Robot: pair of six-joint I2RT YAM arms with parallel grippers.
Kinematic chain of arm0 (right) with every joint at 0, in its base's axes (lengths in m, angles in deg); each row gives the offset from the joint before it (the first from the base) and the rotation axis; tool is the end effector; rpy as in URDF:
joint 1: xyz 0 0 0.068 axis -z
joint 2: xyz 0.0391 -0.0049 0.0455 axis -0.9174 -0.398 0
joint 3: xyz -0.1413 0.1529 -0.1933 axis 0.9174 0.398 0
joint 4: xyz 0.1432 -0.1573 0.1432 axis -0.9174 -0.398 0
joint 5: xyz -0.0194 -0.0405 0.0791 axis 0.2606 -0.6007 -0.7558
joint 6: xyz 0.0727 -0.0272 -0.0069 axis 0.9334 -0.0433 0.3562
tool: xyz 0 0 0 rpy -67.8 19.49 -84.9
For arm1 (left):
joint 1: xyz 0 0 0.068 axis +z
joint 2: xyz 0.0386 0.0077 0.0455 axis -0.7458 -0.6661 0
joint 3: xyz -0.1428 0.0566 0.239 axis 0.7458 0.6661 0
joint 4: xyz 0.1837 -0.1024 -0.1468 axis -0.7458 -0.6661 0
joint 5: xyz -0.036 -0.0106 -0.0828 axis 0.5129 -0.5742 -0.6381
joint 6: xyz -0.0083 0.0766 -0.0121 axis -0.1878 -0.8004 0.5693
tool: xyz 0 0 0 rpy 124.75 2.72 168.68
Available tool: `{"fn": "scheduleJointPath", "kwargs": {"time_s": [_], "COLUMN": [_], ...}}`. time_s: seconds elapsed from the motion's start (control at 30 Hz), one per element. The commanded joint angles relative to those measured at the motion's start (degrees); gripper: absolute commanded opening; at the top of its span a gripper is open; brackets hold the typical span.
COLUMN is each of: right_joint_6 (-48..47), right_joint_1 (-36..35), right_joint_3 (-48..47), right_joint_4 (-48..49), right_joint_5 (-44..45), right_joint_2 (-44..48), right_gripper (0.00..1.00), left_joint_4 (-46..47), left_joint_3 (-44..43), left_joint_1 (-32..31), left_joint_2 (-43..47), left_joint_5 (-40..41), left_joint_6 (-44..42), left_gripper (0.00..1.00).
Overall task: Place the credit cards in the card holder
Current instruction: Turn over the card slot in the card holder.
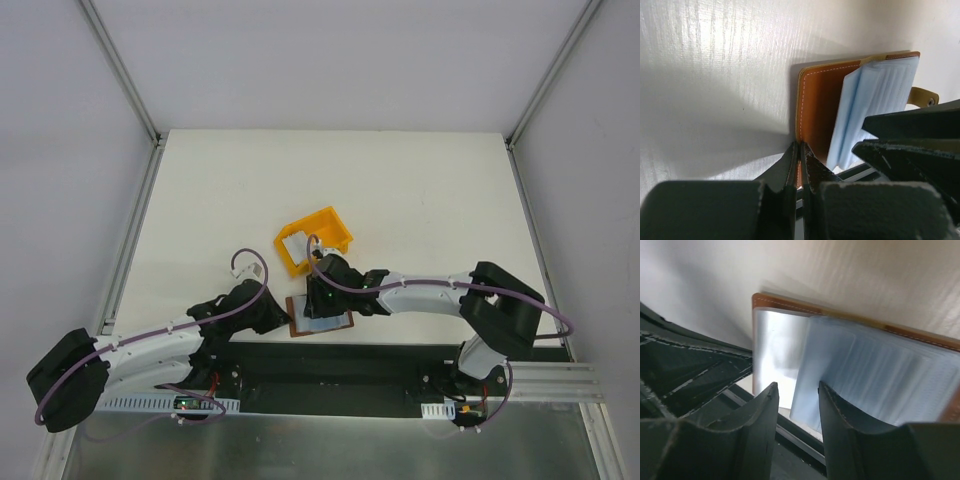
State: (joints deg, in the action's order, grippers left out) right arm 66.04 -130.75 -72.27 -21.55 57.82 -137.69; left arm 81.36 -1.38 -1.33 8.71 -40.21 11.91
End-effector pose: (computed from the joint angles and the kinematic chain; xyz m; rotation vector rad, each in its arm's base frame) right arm 0.1517 0.3118 0.1640 -0.6722 2.4309 0.7516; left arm 0.1185 -0.1353 0.1322 -0.3752 2.4245 -0.9846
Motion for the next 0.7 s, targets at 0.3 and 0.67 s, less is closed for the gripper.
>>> {"fn": "scheduleJointPath", "kwargs": {"time_s": [0.3,0.67], "right_joint_6": [-4.49,-2.56], "right_joint_1": [-0.92,1.36], "right_joint_3": [1.13,6.58], "right_joint_4": [11.34,-4.57], "right_joint_5": [-9.4,8.72], "right_joint_2": [8.43,16.0], "right_gripper": [0.42,0.44], "left_joint_4": [-0.37,-0.29], "left_joint_3": [3.95,3.51], "left_joint_1": [-0.54,-0.54], "left_joint_2": [-1.16,-1.16], "left_joint_5": [3.25,2.99], "left_joint_6": [5.24,4.98], "left_gripper": [0.0,0.0]}}
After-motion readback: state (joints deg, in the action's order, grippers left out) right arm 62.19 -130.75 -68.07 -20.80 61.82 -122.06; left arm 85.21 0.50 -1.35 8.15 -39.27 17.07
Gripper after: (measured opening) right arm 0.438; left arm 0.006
